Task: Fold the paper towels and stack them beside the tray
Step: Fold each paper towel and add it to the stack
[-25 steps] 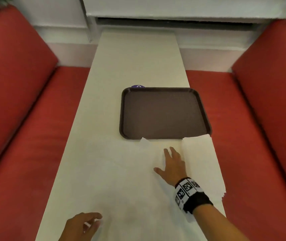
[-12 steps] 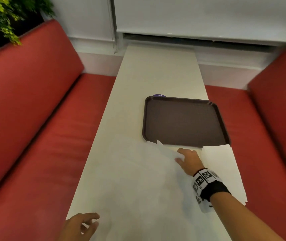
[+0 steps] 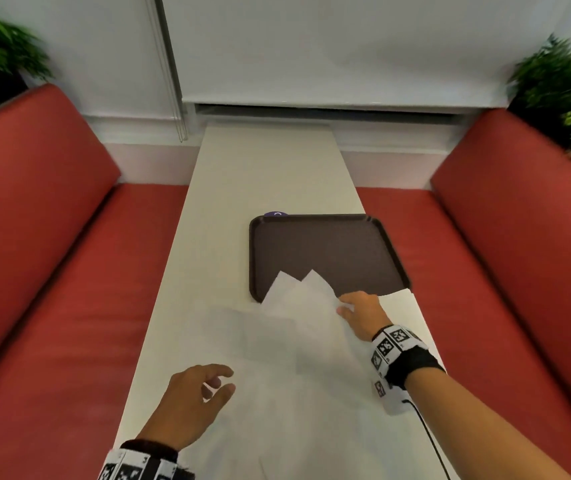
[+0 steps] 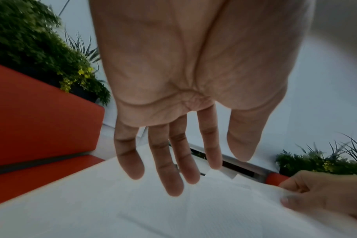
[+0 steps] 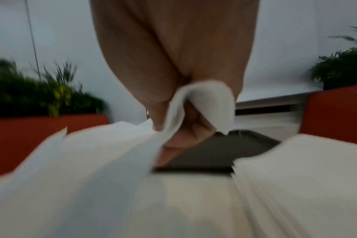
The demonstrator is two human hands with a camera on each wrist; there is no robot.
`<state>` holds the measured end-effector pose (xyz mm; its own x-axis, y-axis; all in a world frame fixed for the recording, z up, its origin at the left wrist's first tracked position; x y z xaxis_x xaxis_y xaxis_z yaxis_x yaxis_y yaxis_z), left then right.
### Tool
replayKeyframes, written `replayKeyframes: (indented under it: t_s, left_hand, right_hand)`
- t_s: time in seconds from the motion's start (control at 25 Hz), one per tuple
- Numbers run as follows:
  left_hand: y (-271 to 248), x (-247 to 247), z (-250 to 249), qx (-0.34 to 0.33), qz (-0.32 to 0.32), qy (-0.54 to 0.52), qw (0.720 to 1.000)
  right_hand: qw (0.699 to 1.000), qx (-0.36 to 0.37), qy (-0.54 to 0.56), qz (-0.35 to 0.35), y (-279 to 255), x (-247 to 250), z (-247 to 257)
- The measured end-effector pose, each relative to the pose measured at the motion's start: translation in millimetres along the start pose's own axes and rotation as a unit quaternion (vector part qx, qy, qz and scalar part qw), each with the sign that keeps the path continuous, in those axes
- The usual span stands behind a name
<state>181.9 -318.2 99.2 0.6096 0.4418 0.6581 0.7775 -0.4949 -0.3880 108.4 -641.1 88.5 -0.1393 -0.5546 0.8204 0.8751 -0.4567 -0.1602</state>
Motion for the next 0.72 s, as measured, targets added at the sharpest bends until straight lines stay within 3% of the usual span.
replayKeyframes:
  t_s: [0.08,0.24,0.4,0.48,0.6,0.72]
  left_hand:
    - [6.0,-20.1,6.3,0.006,0.023,0.034,0.999]
    - [32.6,-70.7,18.7,0.034,0.069,0.2,0.977]
    - [44.7,-91.5,17.5,0.057,0.103,0.281,0.953]
    - [35.1,-97.5,30.2,0.081,0.143,0.311,0.936]
    - [18.6,-93.6,51.3,0.095,0.144,0.32,0.932]
    - [11.5,-82.3,65.3,0.102,0.127,0.307,0.938]
  right_hand:
    - [0.999,-0.045,-0.009,0.002,-6.6,-20.9,-25.4]
    - [0.998,-0.047,-0.027,0.029,-11.4,-43.2,-41.7]
    - [0.996,-0.046,0.03,0.074,-15.7,-69.7,-45.4]
    - [0.996,-0.061,0.038,0.054,-14.3,-74.1,-49.2]
    - [0.996,-0.083,0.033,-0.01,-13.6,-63.6,-56.1]
    - [0.996,-0.076,0.002,0.044,-34.3,-68.6,-58.6]
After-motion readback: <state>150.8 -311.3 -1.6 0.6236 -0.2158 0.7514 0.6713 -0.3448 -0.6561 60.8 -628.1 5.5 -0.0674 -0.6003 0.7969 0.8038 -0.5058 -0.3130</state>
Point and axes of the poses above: each hand's wrist, its own y-axis towards the middle knuckle, its own x-axis out of the back of the hand, z = x × y, the point moved 5 cm from there along y, towards the middle knuckle, and after that the axes turned 10 degrees about x, right-handed, at the moved point
